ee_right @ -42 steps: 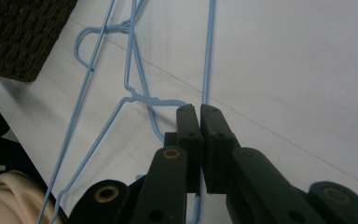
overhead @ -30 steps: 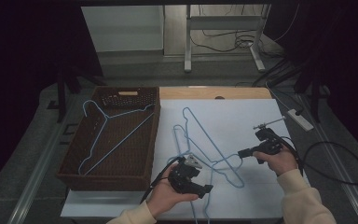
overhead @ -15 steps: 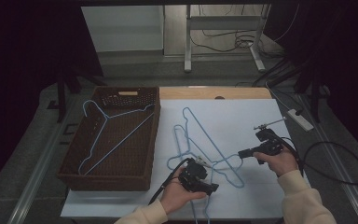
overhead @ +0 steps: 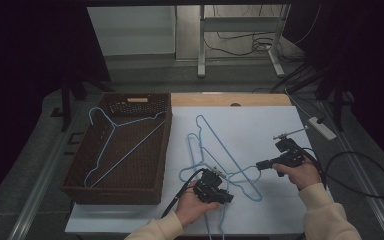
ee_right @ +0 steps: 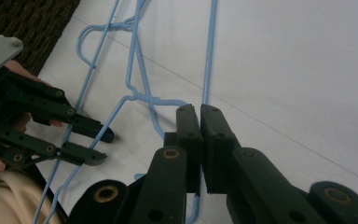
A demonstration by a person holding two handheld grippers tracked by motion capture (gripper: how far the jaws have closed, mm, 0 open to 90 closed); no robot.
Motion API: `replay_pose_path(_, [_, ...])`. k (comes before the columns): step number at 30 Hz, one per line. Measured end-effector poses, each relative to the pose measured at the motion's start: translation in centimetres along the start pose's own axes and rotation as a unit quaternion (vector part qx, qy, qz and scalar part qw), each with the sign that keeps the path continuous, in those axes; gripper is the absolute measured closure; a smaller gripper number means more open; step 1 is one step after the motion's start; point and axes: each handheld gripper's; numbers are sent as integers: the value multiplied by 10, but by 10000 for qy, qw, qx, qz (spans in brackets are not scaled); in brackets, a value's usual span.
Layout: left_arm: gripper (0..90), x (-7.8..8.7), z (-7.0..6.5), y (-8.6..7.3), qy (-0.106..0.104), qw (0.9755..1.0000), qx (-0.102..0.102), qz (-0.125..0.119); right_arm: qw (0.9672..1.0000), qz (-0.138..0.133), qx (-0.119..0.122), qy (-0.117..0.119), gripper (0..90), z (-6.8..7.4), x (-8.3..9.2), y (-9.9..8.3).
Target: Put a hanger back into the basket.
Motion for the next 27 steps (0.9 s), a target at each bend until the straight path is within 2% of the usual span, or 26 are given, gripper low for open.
replay_pose_path(4, [752, 7, 4, -3, -21, 9998, 164, -76, 9998, -102, 123, 134, 862, 2, 3, -2])
replay_pose_path(9, [814, 18, 10, -8, 0, 9991, 328, -285, 9977, -362, 445, 363, 748, 7, 5, -5])
replay_pose_path(12, [839, 25, 12, -11, 4, 9985, 375, -405, 9951, -667, 564, 459, 646, 8, 7, -7])
replay_pose_path(14, [850, 31, 13, -13, 5, 9976, 402, -558, 9937, -830, 555, 502, 581, 7, 9, -9])
replay_pose_path(18, [862, 42, 12, -14, 27, 9962, 410, -770, 9886, -1306, 466, 584, 469, -2, 14, -16])
replay_pose_path(20, [866, 48, 12, -15, 33, 9953, 409, -880, 9859, -1505, 437, 585, 434, -5, 16, -20])
replay_pose_path(21, [866, 48, 12, -15, 33, 9953, 409, -880, 9859, -1505, 437, 585, 434, -5, 16, -20])
replay_pose_path(22, [868, 52, 12, -15, 39, 9949, 395, -930, 9833, -1676, 461, 536, 397, -7, 18, -26])
replay_pose_path(23, [868, 56, 11, -16, 20, 9940, 375, -1023, 9824, -1739, 495, 476, 383, -8, 18, -28])
replay_pose_path(27, [870, 64, 9, -16, 14, 9933, 330, -1108, 9790, -1913, 594, 387, 366, -9, 19, -36])
Point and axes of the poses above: each handheld gripper's, and its own axes: x roughly backward along the jaws, y roughly out of its top, z roughly to its left, and after that the axes turned 5 degrees about -y, right-handed
